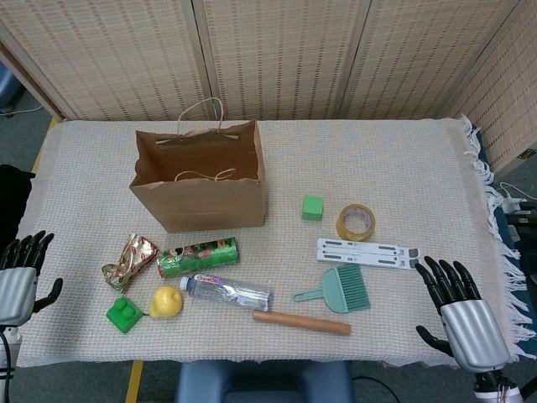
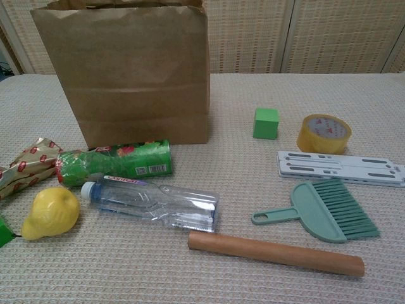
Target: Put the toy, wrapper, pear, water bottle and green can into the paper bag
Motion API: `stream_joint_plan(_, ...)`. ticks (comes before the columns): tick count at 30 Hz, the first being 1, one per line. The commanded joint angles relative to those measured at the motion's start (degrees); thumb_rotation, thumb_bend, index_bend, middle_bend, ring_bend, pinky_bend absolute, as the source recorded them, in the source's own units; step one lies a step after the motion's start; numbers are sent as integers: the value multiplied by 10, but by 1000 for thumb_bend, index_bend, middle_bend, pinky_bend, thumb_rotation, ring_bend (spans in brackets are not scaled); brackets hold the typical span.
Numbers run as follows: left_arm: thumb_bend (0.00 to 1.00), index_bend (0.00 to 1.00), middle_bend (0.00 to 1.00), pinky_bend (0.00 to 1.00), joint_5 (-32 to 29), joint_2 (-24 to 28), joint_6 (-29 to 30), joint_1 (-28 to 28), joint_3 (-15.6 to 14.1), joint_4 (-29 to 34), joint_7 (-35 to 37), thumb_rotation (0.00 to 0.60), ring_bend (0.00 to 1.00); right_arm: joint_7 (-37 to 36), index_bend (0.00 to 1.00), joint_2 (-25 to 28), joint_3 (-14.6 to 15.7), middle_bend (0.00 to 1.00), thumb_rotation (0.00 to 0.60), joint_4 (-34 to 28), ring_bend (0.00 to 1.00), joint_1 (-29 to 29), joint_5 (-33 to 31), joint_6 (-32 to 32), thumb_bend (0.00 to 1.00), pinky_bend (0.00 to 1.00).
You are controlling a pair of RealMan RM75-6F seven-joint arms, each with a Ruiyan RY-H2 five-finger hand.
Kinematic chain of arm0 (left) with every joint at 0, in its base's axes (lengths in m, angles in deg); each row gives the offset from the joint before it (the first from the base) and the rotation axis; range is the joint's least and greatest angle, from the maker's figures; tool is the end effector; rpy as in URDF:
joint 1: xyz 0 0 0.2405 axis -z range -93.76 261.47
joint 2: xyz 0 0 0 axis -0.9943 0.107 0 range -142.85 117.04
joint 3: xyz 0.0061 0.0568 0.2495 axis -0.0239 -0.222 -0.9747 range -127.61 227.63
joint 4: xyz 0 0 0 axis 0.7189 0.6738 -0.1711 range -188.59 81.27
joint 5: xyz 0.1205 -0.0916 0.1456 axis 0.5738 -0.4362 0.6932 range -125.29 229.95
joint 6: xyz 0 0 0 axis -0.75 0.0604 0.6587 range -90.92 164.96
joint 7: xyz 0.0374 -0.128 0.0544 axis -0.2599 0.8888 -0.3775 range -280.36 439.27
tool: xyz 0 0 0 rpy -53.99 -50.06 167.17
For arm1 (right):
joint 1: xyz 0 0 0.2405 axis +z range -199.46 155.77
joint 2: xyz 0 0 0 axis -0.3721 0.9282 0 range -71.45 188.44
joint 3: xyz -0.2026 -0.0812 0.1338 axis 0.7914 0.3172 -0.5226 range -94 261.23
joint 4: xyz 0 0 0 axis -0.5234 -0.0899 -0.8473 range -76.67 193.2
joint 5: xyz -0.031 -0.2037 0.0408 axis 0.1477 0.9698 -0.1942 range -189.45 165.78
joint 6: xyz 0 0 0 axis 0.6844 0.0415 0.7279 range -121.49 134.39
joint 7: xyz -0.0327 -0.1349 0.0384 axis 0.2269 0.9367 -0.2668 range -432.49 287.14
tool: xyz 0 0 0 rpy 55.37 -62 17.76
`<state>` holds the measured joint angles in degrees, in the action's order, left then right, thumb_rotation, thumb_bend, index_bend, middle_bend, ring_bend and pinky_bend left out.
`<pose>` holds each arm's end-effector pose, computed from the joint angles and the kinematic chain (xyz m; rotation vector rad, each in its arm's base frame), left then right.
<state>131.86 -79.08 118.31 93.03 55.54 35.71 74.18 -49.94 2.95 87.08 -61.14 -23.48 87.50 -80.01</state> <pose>-0.3175 0.2150 0.1569 -1.3681 -0.8446 -0.8231 -0.2155 -0.1247 0.1584 1.5597 -0.8509 0.8773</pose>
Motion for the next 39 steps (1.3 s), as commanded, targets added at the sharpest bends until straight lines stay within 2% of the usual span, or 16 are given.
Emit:
stream_joint_plan(1, 394, 0, 0, 33, -4, -1, -3, 1, 0, -1, -2, 600, 0, -10, 0, 3, 0, 0, 600, -1, 0, 1, 2, 0, 54, 0)
stream_joint_plan(6, 395, 0, 0, 33, -4, -2, -5, 3, 1, 4, -4, 600, 0, -28, 0, 12, 3, 0, 600, 0, 0, 0, 7, -2, 54, 0)
stream_joint_plan(10, 394, 0, 0, 33, 11, 5, -14, 5, -9, 9, 6, 600, 0, -33, 0, 13, 5, 0, 600, 0, 0, 1, 9, 4, 54, 0)
stream_joint_plan(16, 391, 0, 0, 37, 70, 38, -68, 20, -56, 30, 52, 600, 0, -35, 0, 15, 7, 0, 600, -3, 0, 0, 12, 6, 54, 0)
stream_joint_plan(20, 389, 0, 0, 47, 107, 49, -100, 33, -85, 50, 47, 600, 0, -37, 0, 17, 10, 0, 600, -8, 0, 0, 21, 6, 54, 0)
stream_joint_plan(25, 384, 0, 0, 47, 133, 50, -136, 49, -108, 74, 35, 600, 0, -42, 0, 21, 11, 0, 600, -11, 0, -1, 23, 7, 54, 0)
stream_joint_plan(39, 382, 0, 0, 46, 164, 57, -175, 73, -137, 25, 1, 600, 0, -58, 0, 28, 18, 0, 600, -13, 0, -3, 41, 7, 54, 0)
